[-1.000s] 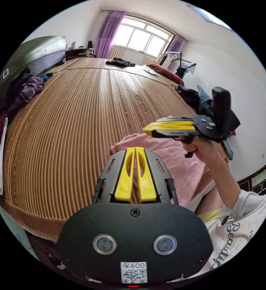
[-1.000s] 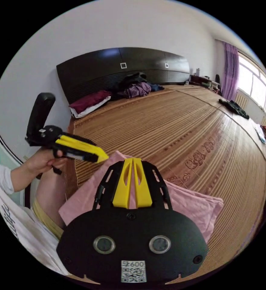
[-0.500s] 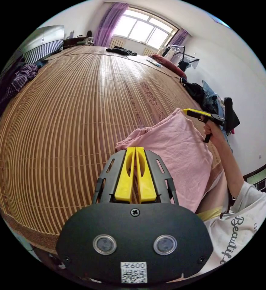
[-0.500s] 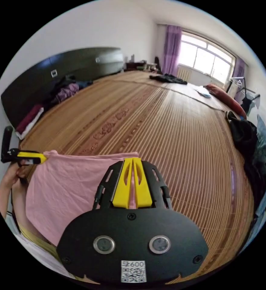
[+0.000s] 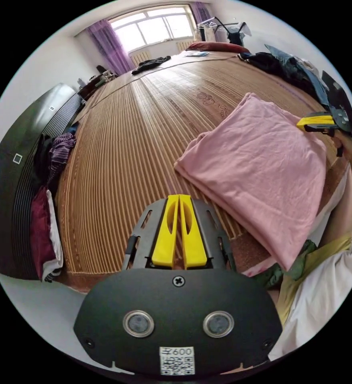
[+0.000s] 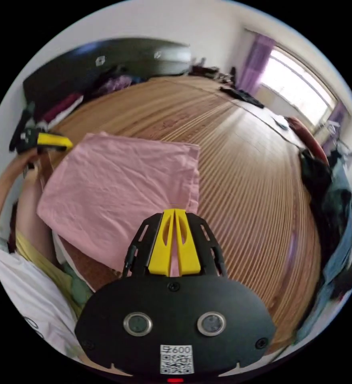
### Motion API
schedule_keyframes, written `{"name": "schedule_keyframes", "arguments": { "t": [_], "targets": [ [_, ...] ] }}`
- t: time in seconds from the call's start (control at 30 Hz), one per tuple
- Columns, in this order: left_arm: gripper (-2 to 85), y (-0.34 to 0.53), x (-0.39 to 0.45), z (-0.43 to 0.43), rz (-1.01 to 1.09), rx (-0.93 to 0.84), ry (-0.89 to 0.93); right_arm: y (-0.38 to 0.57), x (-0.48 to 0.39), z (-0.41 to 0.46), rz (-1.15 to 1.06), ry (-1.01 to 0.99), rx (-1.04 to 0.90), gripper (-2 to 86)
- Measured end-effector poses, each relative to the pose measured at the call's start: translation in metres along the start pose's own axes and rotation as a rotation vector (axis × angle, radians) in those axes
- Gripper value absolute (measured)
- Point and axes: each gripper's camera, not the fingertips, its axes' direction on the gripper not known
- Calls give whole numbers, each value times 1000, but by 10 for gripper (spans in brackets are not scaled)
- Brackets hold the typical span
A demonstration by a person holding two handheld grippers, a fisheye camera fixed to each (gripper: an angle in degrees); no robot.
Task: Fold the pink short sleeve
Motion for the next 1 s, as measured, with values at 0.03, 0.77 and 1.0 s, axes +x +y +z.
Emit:
{"name": "schedule_keyframes", "arguments": {
  "t": [0.03,0.77,1.0],
  "targets": [
    [3,2,17,-7,5,39,-17,17,13,-14,92,-2,46,-9],
    [28,105,131,-18,-81,239,-37,201,-21,-47,107,300,251,-8],
    [68,176,312,-16,525,214,-259,254,-118,-44,-364,260,281,9]
  ]
}}
